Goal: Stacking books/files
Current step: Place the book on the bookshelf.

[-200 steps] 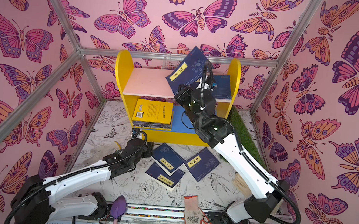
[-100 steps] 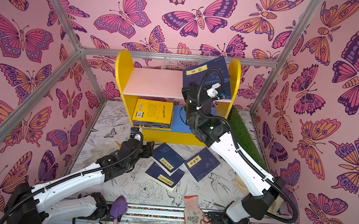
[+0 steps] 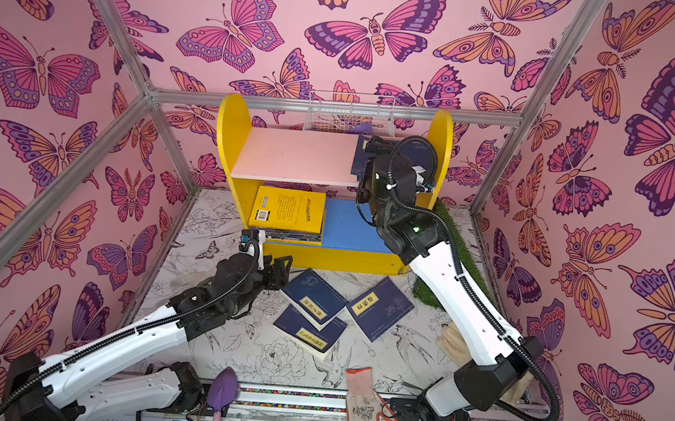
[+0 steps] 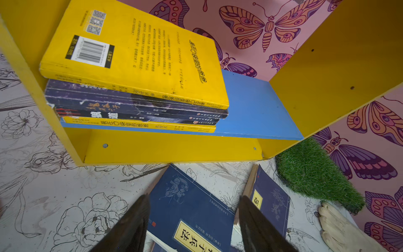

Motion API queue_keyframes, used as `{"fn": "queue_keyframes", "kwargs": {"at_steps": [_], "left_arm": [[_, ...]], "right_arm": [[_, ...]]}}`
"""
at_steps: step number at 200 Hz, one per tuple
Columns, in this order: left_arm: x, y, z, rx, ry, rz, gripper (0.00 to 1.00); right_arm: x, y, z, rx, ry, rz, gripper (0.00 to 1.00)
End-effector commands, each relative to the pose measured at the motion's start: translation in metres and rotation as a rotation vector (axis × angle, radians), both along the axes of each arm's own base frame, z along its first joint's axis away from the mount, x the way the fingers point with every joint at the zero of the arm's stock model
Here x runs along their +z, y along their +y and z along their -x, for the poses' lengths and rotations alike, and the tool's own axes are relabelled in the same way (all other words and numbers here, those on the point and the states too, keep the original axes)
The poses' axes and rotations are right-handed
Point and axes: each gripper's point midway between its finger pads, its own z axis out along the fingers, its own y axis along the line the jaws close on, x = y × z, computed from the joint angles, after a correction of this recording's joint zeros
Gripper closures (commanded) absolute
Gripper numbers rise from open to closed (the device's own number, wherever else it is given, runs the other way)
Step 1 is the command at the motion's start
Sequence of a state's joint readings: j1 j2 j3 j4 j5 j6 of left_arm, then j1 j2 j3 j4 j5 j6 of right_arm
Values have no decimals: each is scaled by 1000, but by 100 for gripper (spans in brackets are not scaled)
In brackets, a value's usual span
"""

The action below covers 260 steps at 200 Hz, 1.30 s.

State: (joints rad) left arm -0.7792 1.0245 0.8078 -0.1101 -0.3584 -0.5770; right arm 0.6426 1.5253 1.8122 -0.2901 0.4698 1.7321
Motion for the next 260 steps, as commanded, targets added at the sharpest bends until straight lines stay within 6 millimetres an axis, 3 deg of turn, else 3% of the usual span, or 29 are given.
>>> {"fn": "queue_keyframes", "kwargs": {"at_steps": [1, 44, 76, 106, 111, 162, 201, 260], "left_arm": [[22, -14, -2, -50, -23, 13, 33], [62, -42, -9, -123, -80, 27, 34], [103, -67, -13, -224, -135, 38, 34], [139, -87, -15, -292, -179, 76, 33], [130, -96, -22, -296, -157, 61, 33], [145, -117, -27, -341, -176, 73, 34], [149, -132, -35, -362, -190, 57, 35], [166, -151, -53, -385, -240, 39, 37]], "right_arm": [[8, -1, 11, 63, 44, -53, 1], [16, -30, 21, 24, 52, 4, 1], [12, -50, 18, 33, 99, 73, 1], [10, -50, 17, 103, 129, 186, 1], [8, -49, 15, 115, 131, 194, 1], [-27, -34, 7, 236, 222, 250, 1], [-53, -42, 11, 210, 263, 247, 1], [-15, -73, 30, 108, 139, 364, 1]]}}
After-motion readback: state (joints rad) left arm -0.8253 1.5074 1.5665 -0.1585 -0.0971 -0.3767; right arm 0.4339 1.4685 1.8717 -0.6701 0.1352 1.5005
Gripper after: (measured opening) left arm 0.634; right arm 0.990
